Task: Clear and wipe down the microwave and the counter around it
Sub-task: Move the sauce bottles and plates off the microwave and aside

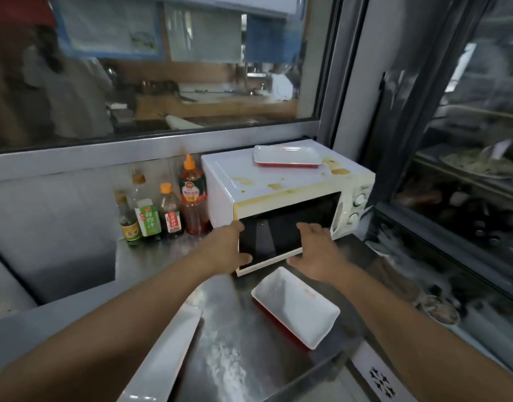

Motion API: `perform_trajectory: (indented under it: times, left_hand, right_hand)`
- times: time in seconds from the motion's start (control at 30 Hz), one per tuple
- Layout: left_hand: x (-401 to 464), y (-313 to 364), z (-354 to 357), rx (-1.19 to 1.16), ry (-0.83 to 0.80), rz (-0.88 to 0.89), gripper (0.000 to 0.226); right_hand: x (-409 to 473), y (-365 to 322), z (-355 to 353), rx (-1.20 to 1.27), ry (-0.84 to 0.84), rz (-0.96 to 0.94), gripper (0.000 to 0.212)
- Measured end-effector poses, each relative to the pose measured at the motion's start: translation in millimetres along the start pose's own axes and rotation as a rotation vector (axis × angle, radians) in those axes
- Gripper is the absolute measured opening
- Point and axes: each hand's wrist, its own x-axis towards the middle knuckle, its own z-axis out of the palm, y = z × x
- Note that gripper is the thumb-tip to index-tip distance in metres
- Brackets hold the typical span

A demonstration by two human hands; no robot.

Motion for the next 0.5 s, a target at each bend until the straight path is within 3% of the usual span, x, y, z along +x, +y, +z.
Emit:
perform_trajectory:
  times: [0.27,0.5]
  left_hand:
    - [43.0,24.7,-38.0,-0.012,0.075,0.097,0.067]
    - [108.3,32.7,-57.8,-0.103,0.123,0.02,0.065]
  right_hand:
    - [30.8,6.3,-49.3,0.097,0.156,0.088,0.066]
    - [100.1,31.6,-78.8,0.137,0.227,0.078,0.057]
